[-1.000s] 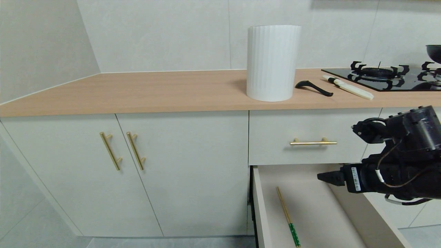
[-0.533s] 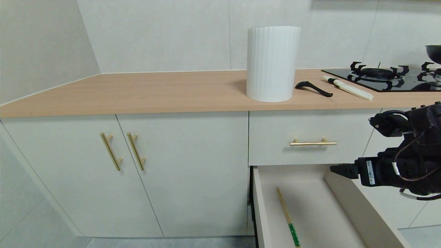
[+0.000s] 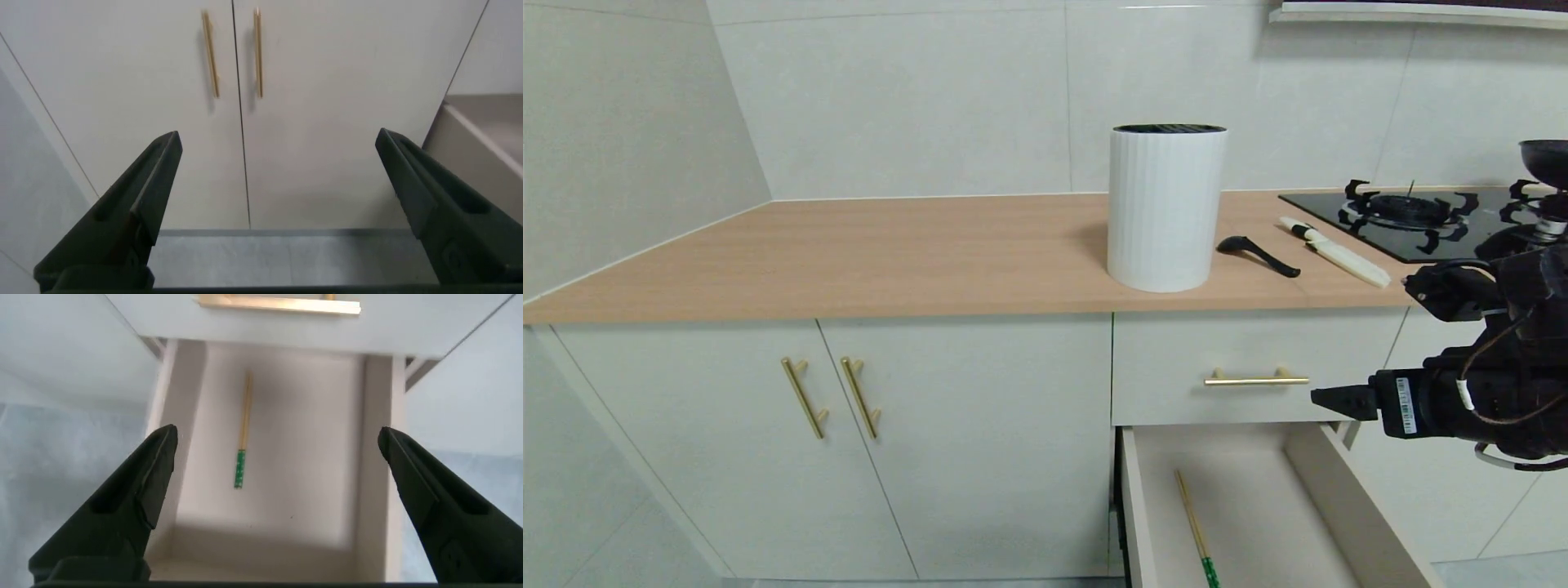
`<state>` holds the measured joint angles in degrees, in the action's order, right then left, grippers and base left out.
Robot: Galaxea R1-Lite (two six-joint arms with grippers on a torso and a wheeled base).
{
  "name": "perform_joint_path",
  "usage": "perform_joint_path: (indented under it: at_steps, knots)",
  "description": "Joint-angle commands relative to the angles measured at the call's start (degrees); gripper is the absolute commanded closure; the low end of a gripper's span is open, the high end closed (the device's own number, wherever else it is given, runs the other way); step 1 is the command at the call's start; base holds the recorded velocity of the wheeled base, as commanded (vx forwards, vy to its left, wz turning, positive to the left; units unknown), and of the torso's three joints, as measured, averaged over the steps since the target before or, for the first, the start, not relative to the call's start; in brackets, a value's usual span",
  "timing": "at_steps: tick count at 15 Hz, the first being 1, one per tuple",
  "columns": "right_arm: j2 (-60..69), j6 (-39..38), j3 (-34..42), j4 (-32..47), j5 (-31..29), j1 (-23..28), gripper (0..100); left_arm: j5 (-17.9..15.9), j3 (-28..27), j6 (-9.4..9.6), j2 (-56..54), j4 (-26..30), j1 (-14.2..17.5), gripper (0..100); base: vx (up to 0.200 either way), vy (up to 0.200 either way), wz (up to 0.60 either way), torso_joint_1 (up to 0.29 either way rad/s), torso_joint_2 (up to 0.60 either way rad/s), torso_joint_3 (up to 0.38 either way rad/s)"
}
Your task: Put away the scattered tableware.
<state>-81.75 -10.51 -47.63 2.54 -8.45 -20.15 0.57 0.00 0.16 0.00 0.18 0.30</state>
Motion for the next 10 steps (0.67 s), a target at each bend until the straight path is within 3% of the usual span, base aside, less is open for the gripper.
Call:
perform_joint_path:
  at_steps: [1, 10]
  knots:
    - [-0.25, 0.05, -0.01, 0.01, 0.01, 0.2, 0, 0.04, 0.0, -0.07, 0.0, -0.01, 0.05, 0, 0.0, 0.0, 0.0, 0.163, -0.47, -0.29]
    - [-0.69, 0.14, 0.08, 0.01, 0.01, 0.11, 0, 0.04, 0.0, 0.02, 0.0, -0.01, 0.05, 0, 0.0, 0.0, 0.0, 0.189, -0.48, -0.29]
